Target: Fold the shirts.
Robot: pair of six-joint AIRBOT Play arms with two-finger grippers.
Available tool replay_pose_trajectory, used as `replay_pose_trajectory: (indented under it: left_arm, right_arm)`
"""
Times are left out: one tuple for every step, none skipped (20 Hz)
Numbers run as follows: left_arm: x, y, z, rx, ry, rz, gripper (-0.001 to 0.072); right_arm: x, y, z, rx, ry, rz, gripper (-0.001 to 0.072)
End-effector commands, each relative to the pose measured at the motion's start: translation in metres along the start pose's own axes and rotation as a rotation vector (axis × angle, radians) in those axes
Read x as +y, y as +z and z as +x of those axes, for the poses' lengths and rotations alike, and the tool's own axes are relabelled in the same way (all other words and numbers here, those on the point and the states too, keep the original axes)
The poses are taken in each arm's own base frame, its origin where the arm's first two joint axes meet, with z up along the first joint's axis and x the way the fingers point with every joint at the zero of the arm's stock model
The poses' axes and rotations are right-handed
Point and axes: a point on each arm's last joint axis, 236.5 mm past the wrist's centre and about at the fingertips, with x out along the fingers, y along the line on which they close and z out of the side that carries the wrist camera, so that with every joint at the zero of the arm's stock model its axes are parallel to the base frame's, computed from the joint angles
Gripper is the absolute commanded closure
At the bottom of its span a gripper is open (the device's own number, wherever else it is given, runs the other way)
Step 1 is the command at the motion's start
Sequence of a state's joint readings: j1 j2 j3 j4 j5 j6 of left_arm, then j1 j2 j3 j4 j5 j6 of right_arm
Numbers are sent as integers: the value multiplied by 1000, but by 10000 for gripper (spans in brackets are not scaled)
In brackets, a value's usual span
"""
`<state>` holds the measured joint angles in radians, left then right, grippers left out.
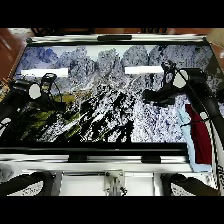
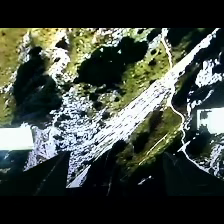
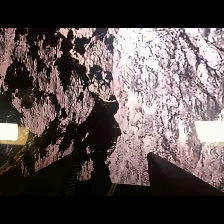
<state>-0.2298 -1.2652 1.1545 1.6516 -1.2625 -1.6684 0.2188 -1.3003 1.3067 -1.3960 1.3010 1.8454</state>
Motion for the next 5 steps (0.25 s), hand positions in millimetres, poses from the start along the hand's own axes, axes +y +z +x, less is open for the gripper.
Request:
replay_pose_trajectory:
  left_arm:
    - [-1,-1,5,-4,-3,-1,-13]
    - [-1,-1,5,-2,-3,0,-13]
    - [-1,-1,5,-3,-3,0,-13]
    - [-1,-1,5,-5,-3,0,-13]
    - [-1,-1,5,-5,-4,-1,-13]
  right_arm:
    - [1,-1,1,2,3,0,166]
    - [1,-1,1,2,3,0,166]
    - [1,-1,1,2,3,0,166]
    - [1,-1,1,3,3,0,166]
    - [1,-1,1,3,3,0,166]
